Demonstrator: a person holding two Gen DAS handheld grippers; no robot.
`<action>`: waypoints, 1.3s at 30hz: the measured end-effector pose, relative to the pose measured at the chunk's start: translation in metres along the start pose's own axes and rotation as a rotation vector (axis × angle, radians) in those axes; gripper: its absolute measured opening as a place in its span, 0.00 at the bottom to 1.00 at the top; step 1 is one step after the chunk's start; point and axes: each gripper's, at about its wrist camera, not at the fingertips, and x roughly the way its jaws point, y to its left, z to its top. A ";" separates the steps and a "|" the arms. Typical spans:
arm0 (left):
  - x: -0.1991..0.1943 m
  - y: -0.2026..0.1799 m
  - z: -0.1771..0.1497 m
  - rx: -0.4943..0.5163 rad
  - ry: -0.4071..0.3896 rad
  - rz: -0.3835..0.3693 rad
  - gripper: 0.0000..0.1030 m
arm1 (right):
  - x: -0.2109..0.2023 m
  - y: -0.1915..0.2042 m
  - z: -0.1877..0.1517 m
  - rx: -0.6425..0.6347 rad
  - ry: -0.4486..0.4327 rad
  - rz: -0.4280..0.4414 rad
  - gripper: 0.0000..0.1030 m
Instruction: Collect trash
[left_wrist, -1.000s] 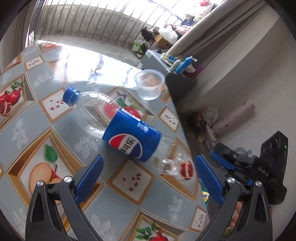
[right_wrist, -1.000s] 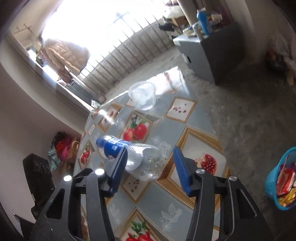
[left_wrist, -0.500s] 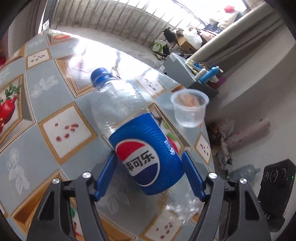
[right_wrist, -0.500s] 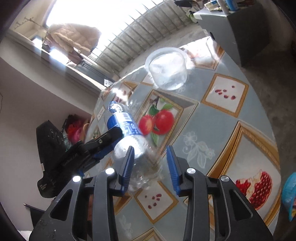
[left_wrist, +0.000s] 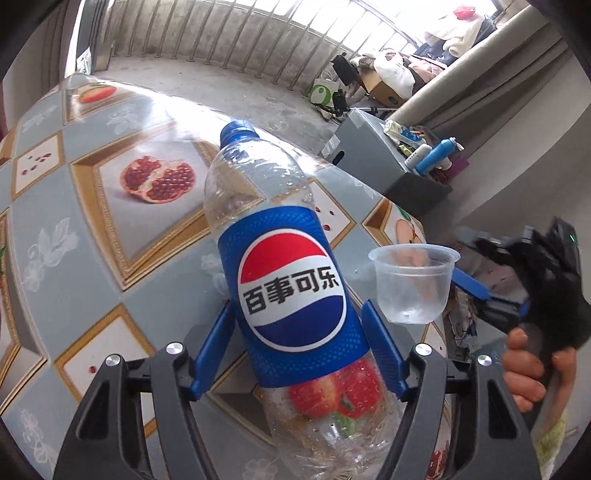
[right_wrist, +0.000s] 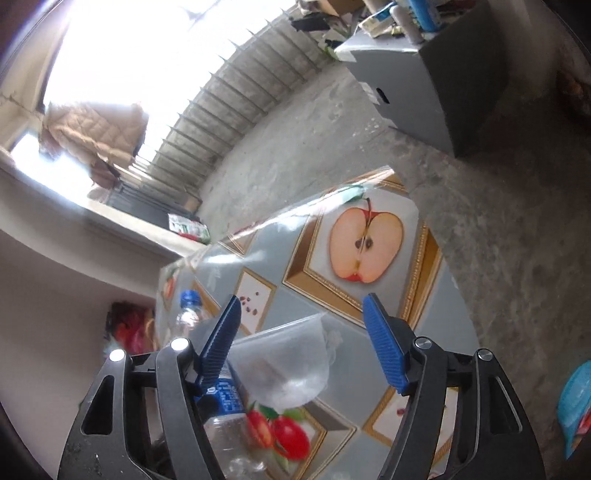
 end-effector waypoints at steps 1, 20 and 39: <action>0.002 -0.005 -0.001 0.012 0.005 -0.002 0.65 | 0.014 0.007 -0.001 -0.031 0.048 -0.021 0.47; -0.089 -0.037 -0.157 0.226 0.219 -0.175 0.63 | -0.094 -0.008 -0.202 -0.154 0.130 -0.095 0.08; -0.162 -0.039 -0.229 0.234 0.118 -0.151 0.60 | -0.158 -0.031 -0.297 -0.101 -0.060 -0.218 0.09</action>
